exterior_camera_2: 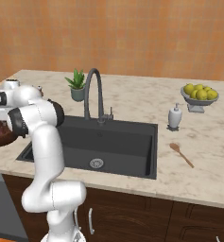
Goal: Pick the potato from the sink and place it in the bowl. Then pick the bowl and place it in the microwave. Then close the microwave door and press the start button.
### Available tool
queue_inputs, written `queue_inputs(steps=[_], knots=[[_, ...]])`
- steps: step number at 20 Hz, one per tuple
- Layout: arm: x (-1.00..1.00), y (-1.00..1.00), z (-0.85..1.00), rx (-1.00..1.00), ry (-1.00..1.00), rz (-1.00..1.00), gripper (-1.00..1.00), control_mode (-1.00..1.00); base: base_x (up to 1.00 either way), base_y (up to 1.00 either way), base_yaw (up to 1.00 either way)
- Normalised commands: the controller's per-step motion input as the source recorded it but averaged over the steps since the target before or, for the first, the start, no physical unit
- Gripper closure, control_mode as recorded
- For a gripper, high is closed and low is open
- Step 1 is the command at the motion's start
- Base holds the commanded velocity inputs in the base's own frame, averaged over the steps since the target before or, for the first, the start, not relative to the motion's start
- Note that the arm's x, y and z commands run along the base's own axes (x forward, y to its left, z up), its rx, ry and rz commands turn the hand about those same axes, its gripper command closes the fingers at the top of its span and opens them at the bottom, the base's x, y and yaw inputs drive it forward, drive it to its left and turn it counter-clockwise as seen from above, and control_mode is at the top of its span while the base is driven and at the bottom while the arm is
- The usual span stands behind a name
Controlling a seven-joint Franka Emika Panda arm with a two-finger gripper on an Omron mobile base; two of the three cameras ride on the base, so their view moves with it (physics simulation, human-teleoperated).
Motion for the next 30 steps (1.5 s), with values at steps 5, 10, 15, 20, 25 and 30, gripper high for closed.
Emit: queue_inputs(steps=[5,10,15,20,25,30], knots=[[0.0,0.05,-0.27,-0.02,0.0,-0.16,-1.0,-1.0,0.0,0.0,0.0],[0.03,0.1,-0.24,-0.01,0.0,-0.11,-1.0,-1.0,0.0,0.0,0.0],[0.0,0.09,-0.27,0.0,0.0,-0.09,1.0,-1.0,0.0,0.0,0.0],[0.0,0.02,-0.19,0.0,0.0,-0.06,1.0,-1.0,0.0,0.0,0.0],[0.0,0.0,-0.01,0.0,0.0,0.0,1.0,-1.0,0.0,0.0,0.0],[-0.29,-0.57,0.35,0.09,0.0,-0.04,1.0,-1.0,0.0,0.0,0.0]])
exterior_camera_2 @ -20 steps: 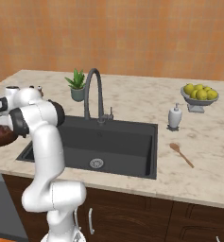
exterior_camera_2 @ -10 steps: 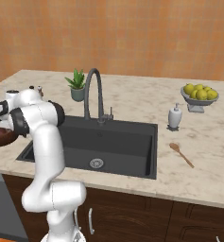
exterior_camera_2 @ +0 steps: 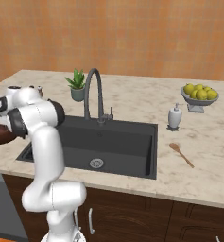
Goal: Pick the potato from the sink and place it in the bowl. Then pick the bowl and place it in the microwave. Then close the microwave door and press the start button.
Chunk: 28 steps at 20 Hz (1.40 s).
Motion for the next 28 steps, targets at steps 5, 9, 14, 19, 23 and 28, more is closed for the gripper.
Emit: queue_inputs(steps=[5,9,14,19,23,28], knots=[[-0.51,-0.48,0.59,0.1,-0.18,-0.07,1.0,-1.0,0.0,0.0,0.0],[-0.77,-0.53,0.76,0.0,-0.16,-0.11,1.0,-1.0,0.0,0.0,0.0],[-0.64,-0.68,0.83,0.0,-0.01,-0.27,1.0,-1.0,0.0,0.0,0.0],[-0.59,-0.67,0.75,0.0,0.0,-0.32,1.0,-1.0,0.0,0.0,0.0],[-0.55,-0.75,0.56,0.0,0.0,-0.35,1.0,-1.0,0.0,0.0,0.0],[-0.38,-0.78,0.54,0.0,0.0,-0.41,1.0,-1.0,0.0,0.0,0.0]])
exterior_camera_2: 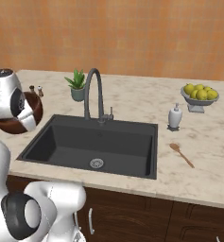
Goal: Pick the potato from the sink and place it in the bowl. Then pick the bowl and place it in the microwave. Then close the microwave door and press the start button.
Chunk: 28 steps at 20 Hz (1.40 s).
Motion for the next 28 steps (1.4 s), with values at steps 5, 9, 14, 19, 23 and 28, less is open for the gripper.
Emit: queue_inputs(steps=[5,9,14,19,23,28], knots=[[-0.35,-0.87,0.47,0.0,0.0,-0.44,1.0,-1.0,0.0,0.0,0.0],[-0.24,-0.98,0.42,0.01,0.08,-0.4,1.0,-1.0,0.0,0.0,0.0],[-0.11,-0.95,0.3,0.04,0.14,-0.3,1.0,-1.0,0.0,0.0,0.0],[-0.04,-0.59,0.18,0.1,0.01,-0.26,1.0,-1.0,0.0,0.0,0.0],[0.0,-0.4,0.01,0.11,-0.24,-0.15,1.0,-1.0,0.0,0.0,0.0],[0.0,-0.12,0.16,0.06,-0.18,-0.11,1.0,-1.0,0.0,0.0,0.0]])
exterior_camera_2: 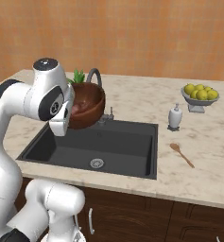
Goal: Pick the potato from the sink and place it in the bowl. Then pick the bowl and place it in the microwave. Then close the microwave door and press the start button.
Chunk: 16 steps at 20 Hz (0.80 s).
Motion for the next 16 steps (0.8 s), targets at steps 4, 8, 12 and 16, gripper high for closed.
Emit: queue_inputs(steps=[4,8,12,16], knots=[[-0.01,-0.03,0.51,0.07,-0.01,-0.07,1.0,-1.0,0.0,0.0,0.0],[-0.09,-0.14,0.29,0.04,0.0,-0.03,1.0,1.0,-0.11,-0.07,-0.01],[0.0,0.0,0.0,0.0,0.0,0.0,1.0,1.0,-0.61,-0.56,-0.06],[0.0,0.0,0.0,0.0,0.0,0.0,1.0,1.0,-0.49,-0.77,-0.24]])
